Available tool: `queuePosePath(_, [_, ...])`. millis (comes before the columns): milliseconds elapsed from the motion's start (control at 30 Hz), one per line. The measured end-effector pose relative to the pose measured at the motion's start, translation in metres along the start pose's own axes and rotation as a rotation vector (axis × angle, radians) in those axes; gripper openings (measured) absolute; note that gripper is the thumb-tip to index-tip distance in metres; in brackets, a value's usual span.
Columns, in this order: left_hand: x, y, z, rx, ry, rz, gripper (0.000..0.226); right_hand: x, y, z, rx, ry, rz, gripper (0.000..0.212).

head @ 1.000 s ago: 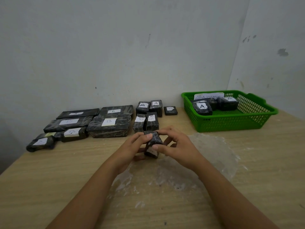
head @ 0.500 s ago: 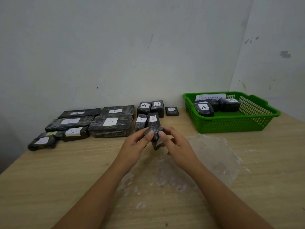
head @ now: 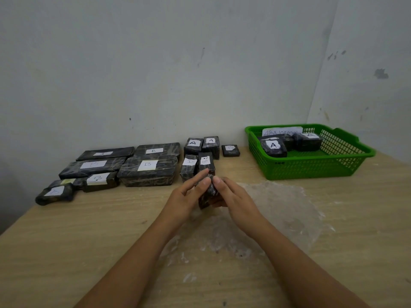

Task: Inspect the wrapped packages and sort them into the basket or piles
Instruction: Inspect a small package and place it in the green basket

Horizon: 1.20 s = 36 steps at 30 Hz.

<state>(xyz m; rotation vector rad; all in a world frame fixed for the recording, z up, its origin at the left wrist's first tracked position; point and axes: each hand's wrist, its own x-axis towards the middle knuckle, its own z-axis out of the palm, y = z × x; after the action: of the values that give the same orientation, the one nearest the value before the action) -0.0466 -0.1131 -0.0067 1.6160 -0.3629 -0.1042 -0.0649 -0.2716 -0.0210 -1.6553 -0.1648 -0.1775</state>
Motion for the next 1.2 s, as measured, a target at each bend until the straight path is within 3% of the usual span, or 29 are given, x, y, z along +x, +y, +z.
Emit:
queuePosePath(167, [0.003, -0.010, -0.003, -0.077, -0.062, -0.058, 0.043, -0.002, -0.004, -0.001, -0.013, -0.019, -0.051, 0.041])
queuePosePath(300, [0.004, -0.013, -0.003, -0.099, -0.071, -0.020, 0.054, 0.000, -0.006, -0.002, -0.041, 0.008, -0.077, 0.019])
queuePosePath(400, [0.004, -0.014, -0.005, -0.113, -0.092, -0.009, 0.060, 0.001, -0.005, -0.003, -0.032, 0.030, -0.087, 0.026])
queuePosePath(533, [0.006, -0.015, -0.001, -0.131, -0.041, 0.024, 0.054, -0.002, -0.006, -0.004, -0.017, 0.029, -0.098, 0.037])
queuePosePath(667, [0.009, -0.015, 0.000, -0.162, 0.009, 0.035, 0.051, -0.004, -0.010, -0.006, 0.056, 0.013, -0.101, 0.028])
queuePosePath(867, [0.008, -0.013, -0.005, -0.160, -0.020, 0.072, 0.035, -0.003, -0.006, -0.005, -0.061, 0.010, -0.172, 0.015])
queuePosePath(967, [0.008, -0.011, -0.008, -0.146, -0.079, 0.078, 0.049, -0.002, -0.008, -0.009, -0.067, 0.009, -0.207, 0.002])
queuePosePath(1133, [0.010, -0.010, -0.013, -0.225, -0.110, -0.077, 0.106, -0.003, -0.009, -0.010, -0.107, -0.024, -0.238, 0.006])
queuePosePath(1200, [0.008, -0.006, -0.013, -0.294, -0.106, -0.146, 0.107, -0.003, -0.008, -0.011, -0.115, -0.052, -0.249, 0.007])
